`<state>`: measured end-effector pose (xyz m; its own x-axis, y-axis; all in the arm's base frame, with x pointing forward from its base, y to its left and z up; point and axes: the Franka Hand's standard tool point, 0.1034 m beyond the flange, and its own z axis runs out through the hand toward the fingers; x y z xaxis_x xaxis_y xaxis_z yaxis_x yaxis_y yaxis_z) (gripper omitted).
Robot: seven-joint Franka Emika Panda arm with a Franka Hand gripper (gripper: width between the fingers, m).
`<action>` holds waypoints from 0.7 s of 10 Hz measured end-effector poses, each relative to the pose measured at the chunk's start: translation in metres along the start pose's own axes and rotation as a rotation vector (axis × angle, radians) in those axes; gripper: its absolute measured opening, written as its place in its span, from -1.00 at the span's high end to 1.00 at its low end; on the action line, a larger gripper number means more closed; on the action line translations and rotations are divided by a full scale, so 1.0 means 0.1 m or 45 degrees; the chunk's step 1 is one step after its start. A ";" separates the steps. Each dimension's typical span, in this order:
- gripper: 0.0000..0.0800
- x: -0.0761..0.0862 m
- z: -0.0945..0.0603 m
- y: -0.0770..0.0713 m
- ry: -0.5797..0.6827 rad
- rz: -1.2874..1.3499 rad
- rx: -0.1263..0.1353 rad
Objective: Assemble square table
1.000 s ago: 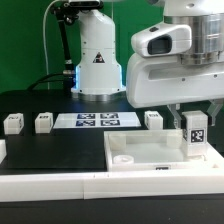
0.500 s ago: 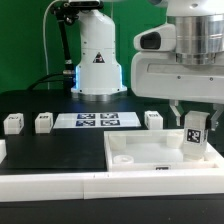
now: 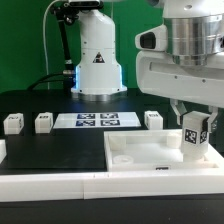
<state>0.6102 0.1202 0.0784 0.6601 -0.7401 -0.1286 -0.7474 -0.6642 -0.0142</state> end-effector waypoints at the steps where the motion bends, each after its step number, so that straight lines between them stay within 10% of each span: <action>1: -0.12 -0.01 0.00 0.00 0.000 -0.050 0.000; 2: -0.43 -0.03 0.00 -0.02 0.000 -0.097 0.000; 7: -0.62 -0.03 -0.01 -0.04 0.013 -0.755 0.008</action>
Offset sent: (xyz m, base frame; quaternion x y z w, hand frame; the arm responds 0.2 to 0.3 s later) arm -0.0047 0.0061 0.0061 0.0136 -0.0202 -0.2750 0.9611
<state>0.6115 0.1252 0.0802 0.9659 -0.2436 -0.0876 -0.2510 -0.9641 -0.0867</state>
